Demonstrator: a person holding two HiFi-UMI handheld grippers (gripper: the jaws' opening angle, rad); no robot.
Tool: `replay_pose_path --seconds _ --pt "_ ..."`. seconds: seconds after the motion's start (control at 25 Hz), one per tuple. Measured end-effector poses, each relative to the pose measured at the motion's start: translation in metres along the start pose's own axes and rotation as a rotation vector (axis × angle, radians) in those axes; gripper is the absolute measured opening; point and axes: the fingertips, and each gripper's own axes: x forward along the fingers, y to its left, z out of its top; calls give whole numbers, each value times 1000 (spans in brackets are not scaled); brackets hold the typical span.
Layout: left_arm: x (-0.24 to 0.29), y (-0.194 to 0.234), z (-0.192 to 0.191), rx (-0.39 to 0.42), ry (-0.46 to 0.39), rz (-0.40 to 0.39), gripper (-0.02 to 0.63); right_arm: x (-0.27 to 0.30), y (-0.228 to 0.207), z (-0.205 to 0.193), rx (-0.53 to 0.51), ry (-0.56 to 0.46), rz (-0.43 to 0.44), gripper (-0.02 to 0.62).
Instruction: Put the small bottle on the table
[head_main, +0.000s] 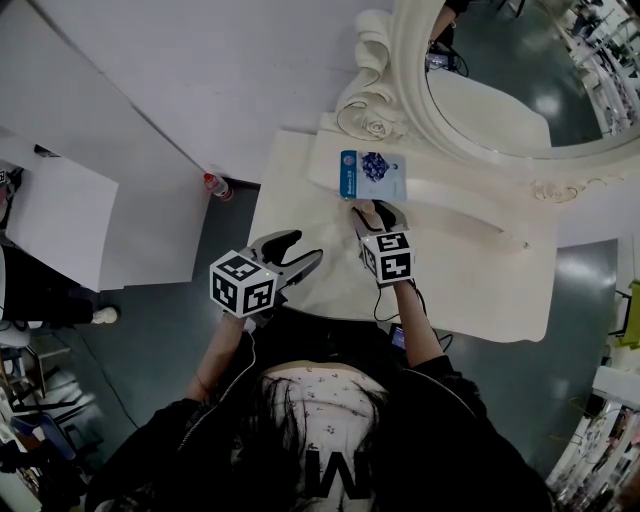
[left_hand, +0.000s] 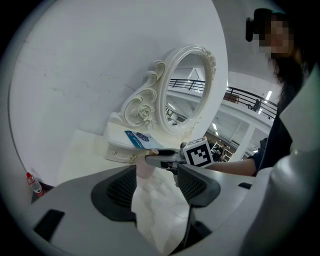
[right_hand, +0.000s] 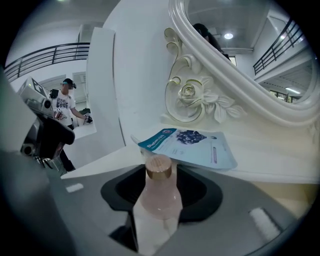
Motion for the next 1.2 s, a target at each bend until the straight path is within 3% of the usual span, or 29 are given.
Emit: replay_pose_path --seconds 0.4,0.72,1.2 --pt "-10 -2 -4 6 2 -12 258 -37 3 5 106 -34 6 195" --pt "-6 -6 -17 -4 32 -69 250 -84 26 1 144 -68 -21 192" --pt "12 -27 -41 -42 66 -161 250 -125 66 -20 218 -57 25 192"
